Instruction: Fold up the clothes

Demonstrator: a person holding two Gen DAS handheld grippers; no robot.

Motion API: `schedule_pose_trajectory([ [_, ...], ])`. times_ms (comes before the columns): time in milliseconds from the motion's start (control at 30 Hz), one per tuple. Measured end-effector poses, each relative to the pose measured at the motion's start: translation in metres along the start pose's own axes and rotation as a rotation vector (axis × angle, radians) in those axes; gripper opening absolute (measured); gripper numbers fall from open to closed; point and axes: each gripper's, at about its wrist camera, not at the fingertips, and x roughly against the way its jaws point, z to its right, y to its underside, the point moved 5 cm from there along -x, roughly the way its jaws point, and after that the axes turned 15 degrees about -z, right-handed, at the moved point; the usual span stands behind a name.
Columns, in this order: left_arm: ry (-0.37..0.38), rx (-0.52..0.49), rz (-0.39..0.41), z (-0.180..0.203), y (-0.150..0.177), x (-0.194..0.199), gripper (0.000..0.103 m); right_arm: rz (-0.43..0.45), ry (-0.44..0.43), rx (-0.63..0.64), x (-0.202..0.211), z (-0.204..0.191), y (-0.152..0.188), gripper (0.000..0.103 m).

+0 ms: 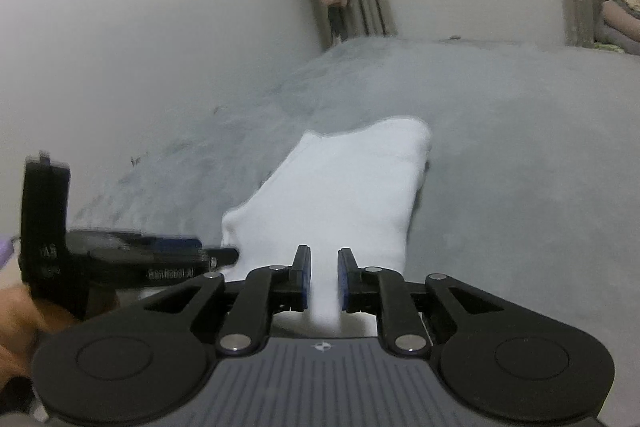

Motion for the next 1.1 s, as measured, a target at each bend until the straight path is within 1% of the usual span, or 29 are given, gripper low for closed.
schedule_pose_trajectory([
  [33, 0.004, 0.003, -0.002, -0.001, -0.001, 0.000, 0.051, -0.026, 0.016, 0.008, -0.007, 0.000, 0.004, 0.015],
  [67, 0.001, 0.005, -0.004, -0.001, -0.001, 0.001, 0.052, -0.028, 0.025, 0.013, -0.010, 0.000, 0.006, 0.015],
  [167, -0.020, 0.004, -0.005, -0.002, -0.004, 0.006, 0.058, -0.043, 0.032, 0.012, -0.011, -0.001, 0.007, 0.015],
  [233, -0.047, -0.004, -0.002, -0.004, -0.006, 0.011, 0.065, -0.056, 0.041, 0.021, -0.012, -0.002, 0.006, 0.015],
  [300, -0.061, -0.002, 0.011, -0.008, -0.008, 0.016, 0.068, -0.058, 0.043, 0.020, -0.012, -0.002, 0.006, 0.015],
  [433, -0.060, 0.013, 0.026, -0.010, -0.011, 0.025, 0.068, -0.051, 0.047, 0.014, -0.015, -0.002, 0.007, 0.015],
  [467, -0.070, 0.006, 0.039, -0.008, -0.013, 0.029, 0.068, -0.051, 0.050, 0.015, -0.016, -0.002, 0.007, 0.015],
  [500, -0.095, -0.019, 0.075, -0.003, -0.014, 0.036, 0.067, -0.051, 0.053, 0.015, -0.016, -0.003, 0.008, 0.015],
  [567, -0.151, -0.109, 0.168, 0.013, -0.017, 0.052, 0.065, -0.050, 0.054, 0.015, -0.016, -0.002, 0.008, 0.015],
  [633, -0.147, -0.168, 0.231, 0.027, -0.017, 0.066, 0.066, -0.049, 0.055, 0.015, -0.017, -0.002, 0.007, 0.015],
  [667, -0.109, -0.169, 0.243, 0.032, -0.017, 0.069, 0.066, -0.048, 0.055, 0.015, -0.018, -0.002, 0.007, 0.015],
  [733, -0.037, -0.164, 0.218, 0.040, -0.014, 0.064, 0.066, -0.045, 0.055, 0.015, -0.017, -0.002, 0.007, 0.015],
  [767, -0.022, -0.167, 0.191, 0.043, -0.011, 0.055, 0.066, -0.045, 0.055, 0.015, -0.017, -0.002, 0.008, 0.015],
  [867, -0.053, -0.191, 0.132, 0.044, -0.001, 0.027, 0.066, -0.047, 0.052, 0.013, -0.015, -0.001, 0.009, 0.015],
  [933, -0.077, -0.197, 0.101, 0.041, 0.005, 0.009, 0.069, -0.048, 0.048, 0.013, -0.015, 0.000, 0.010, 0.015],
  [1100, -0.040, -0.149, 0.106, 0.033, 0.008, 0.002, 0.077, -0.049, 0.030, 0.003, -0.015, 0.002, 0.009, 0.015],
])
